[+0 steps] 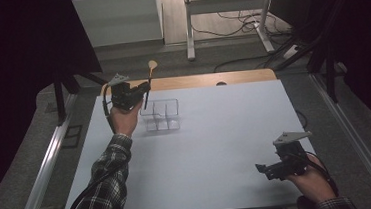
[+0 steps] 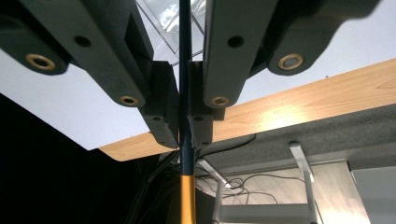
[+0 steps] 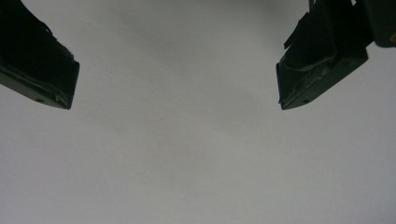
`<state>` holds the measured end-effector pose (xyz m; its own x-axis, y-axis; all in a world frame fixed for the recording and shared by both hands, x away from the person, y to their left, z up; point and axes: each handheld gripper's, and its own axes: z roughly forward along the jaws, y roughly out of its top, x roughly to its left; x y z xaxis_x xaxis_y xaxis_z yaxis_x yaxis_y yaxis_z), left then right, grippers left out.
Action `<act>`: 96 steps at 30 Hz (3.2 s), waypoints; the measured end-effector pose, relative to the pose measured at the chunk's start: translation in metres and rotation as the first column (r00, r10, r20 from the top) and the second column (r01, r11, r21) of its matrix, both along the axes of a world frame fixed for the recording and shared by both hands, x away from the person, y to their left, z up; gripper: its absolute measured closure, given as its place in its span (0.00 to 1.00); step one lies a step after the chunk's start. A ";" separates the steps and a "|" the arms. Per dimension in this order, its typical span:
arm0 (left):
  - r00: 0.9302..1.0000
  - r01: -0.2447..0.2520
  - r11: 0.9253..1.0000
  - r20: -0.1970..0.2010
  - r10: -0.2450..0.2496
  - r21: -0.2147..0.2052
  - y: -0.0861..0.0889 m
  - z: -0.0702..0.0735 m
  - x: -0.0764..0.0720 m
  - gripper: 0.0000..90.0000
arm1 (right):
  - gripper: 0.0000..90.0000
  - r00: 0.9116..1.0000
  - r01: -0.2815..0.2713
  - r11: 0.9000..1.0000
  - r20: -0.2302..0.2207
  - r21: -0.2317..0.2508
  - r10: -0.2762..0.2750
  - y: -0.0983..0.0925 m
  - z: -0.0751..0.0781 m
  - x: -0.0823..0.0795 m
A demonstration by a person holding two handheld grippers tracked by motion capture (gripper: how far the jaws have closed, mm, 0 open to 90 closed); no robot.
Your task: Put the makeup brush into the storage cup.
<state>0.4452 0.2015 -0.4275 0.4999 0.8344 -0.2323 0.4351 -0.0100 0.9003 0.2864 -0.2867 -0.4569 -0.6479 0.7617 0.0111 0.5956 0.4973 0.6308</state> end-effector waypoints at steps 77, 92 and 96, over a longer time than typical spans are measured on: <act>0.992 0.069 0.989 -0.113 -0.054 0.131 -0.013 -0.031 -0.006 0.04 | 0.00 1.000 -0.017 1.000 -0.007 -0.016 0.017 0.002 -0.001 0.000; 0.991 0.091 0.985 -0.116 -0.074 0.146 -0.010 -0.029 -0.011 0.03 | 0.00 1.000 -0.015 1.000 -0.005 -0.015 0.015 0.002 -0.001 0.000; 0.989 0.099 0.985 -0.121 -0.082 0.142 -0.011 -0.028 -0.013 0.03 | 0.00 1.000 -0.015 1.000 -0.005 -0.012 0.015 0.002 -0.001 0.000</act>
